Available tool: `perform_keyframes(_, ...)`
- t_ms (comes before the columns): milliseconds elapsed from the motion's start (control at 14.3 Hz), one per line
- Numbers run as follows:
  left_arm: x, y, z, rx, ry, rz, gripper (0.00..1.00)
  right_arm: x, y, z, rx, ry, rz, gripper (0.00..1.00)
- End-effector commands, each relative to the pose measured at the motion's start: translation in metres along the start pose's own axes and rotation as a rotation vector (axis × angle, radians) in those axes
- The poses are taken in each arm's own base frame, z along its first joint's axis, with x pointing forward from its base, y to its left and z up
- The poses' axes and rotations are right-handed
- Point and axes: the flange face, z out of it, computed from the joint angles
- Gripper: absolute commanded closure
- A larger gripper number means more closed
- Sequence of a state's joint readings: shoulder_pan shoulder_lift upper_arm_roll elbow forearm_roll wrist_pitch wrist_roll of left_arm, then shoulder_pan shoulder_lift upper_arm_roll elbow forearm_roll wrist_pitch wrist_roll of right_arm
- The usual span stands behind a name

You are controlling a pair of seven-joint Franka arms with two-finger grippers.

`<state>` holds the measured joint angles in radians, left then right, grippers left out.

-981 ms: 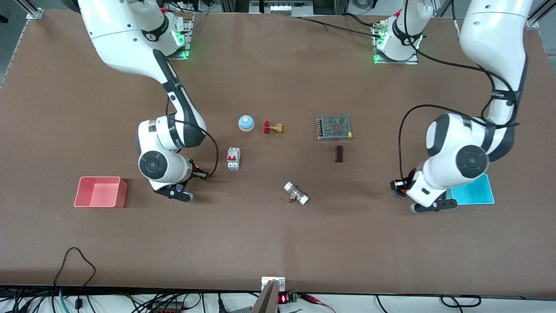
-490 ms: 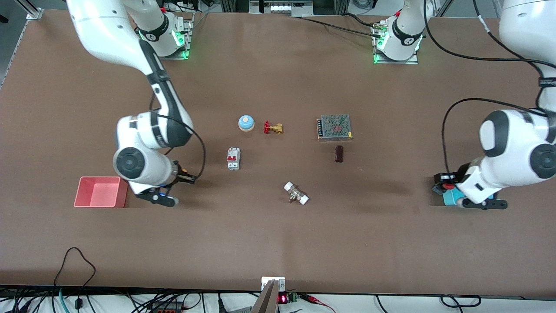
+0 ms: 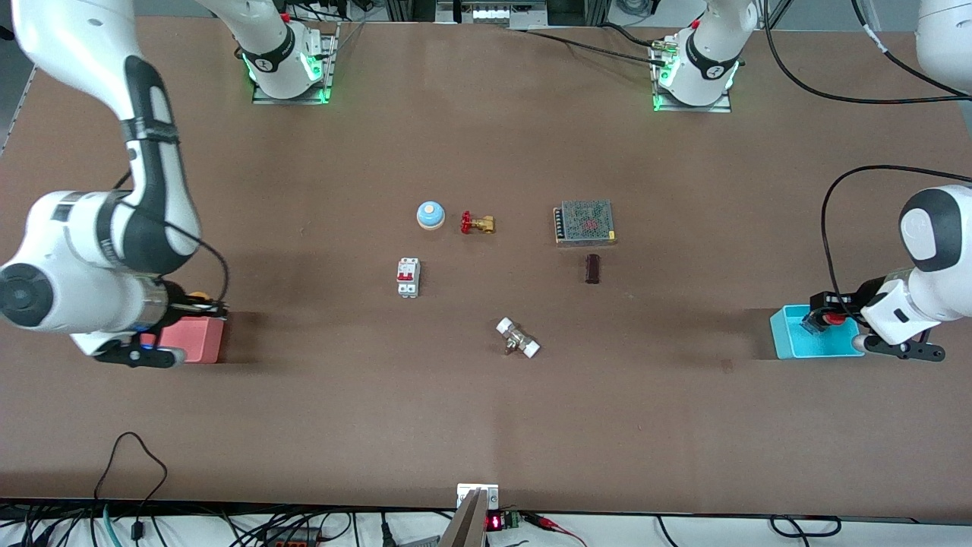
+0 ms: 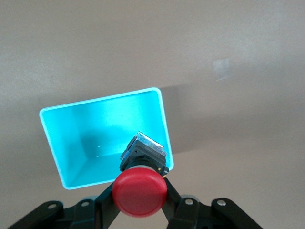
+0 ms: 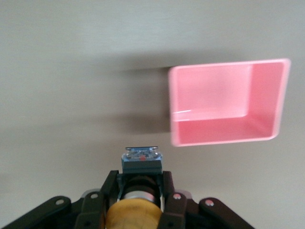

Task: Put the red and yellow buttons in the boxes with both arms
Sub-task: 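Carry the yellow button to the pink box while the left gripper carries red to cyan, then open both grippers to drop the buttons into their boxes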

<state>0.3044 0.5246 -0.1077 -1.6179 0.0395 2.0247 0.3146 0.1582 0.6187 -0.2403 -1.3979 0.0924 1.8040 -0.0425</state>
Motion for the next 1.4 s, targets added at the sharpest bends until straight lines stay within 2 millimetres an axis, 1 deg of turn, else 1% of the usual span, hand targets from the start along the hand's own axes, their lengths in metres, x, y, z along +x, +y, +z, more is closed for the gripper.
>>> perform_keyframes(0, 0.009, -0.018, 0.022, 0.007, 0.024, 0.025, 0.72, 0.017, 0.052, 0.023, -0.016, 0.032, -0.122, 0.89)
perform_keyframes(70, 0.010, -0.022, 0.034, 0.003, 0.026, 0.029, 0.72, 0.022, 0.062, 0.032, -0.020, 0.048, -0.159, 0.89)
perform_keyframes(140, 0.010, -0.027, 0.042, 0.002, 0.027, 0.028, 0.72, 0.026, 0.067, 0.039, -0.027, 0.064, -0.182, 0.90)
perform_keyframes(210, 0.010, -0.031, 0.050, 0.000, 0.027, 0.025, 0.72, 0.030, 0.067, 0.044, -0.034, 0.078, -0.188, 0.91)
perform_keyframes(280, 0.011, -0.032, 0.057, 0.000, 0.029, 0.023, 0.72, 0.031, 0.062, 0.045, -0.038, 0.083, -0.191, 0.91)
perform_keyframes(490, 0.014, -0.034, 0.075, 0.000, 0.036, 0.022, 0.72, 0.035, 0.061, 0.055, -0.066, 0.086, -0.201, 0.91)
perform_keyframes(631, 0.014, -0.035, 0.080, 0.000, 0.037, 0.020, 0.71, 0.035, 0.064, 0.064, -0.083, 0.075, -0.204, 0.91)
perform_keyframes(701, 0.014, -0.035, 0.078, 0.001, 0.040, 0.019, 0.68, 0.038, 0.065, 0.067, -0.089, 0.089, -0.209, 0.90)
perform_keyframes(771, 0.015, -0.034, 0.079, 0.001, 0.040, 0.020, 0.60, 0.039, 0.066, 0.070, -0.092, 0.101, -0.213, 0.90)
perform_keyframes(841, 0.015, -0.034, 0.079, 0.001, 0.040, 0.020, 0.51, 0.041, 0.067, 0.078, -0.094, 0.101, -0.212, 0.90)
perform_keyframes(981, 0.016, -0.033, 0.078, 0.005, 0.042, 0.023, 0.30, 0.042, 0.067, 0.082, -0.096, 0.103, -0.213, 0.90)
perform_keyframes(1051, 0.017, -0.031, 0.075, 0.022, 0.040, 0.037, 0.24, 0.043, 0.067, 0.086, -0.097, 0.105, -0.214, 0.90)
perform_keyframes(1121, 0.018, -0.030, 0.070, 0.050, 0.038, 0.048, 0.20, 0.044, 0.067, 0.091, -0.099, 0.105, -0.214, 0.90)
perform_keyframes(1191, 0.021, -0.029, 0.063, 0.068, 0.047, 0.056, 0.14, 0.045, 0.066, 0.097, -0.100, 0.100, -0.217, 0.90)
perform_keyframes(1261, 0.027, -0.025, 0.050, 0.076, 0.067, 0.060, 0.05, 0.045, 0.065, 0.098, -0.100, 0.100, -0.219, 0.90)
perform_keyframes(1331, 0.031, -0.015, 0.040, 0.081, 0.082, 0.062, 0.00, 0.045, 0.066, 0.097, -0.099, 0.103, -0.215, 0.90)
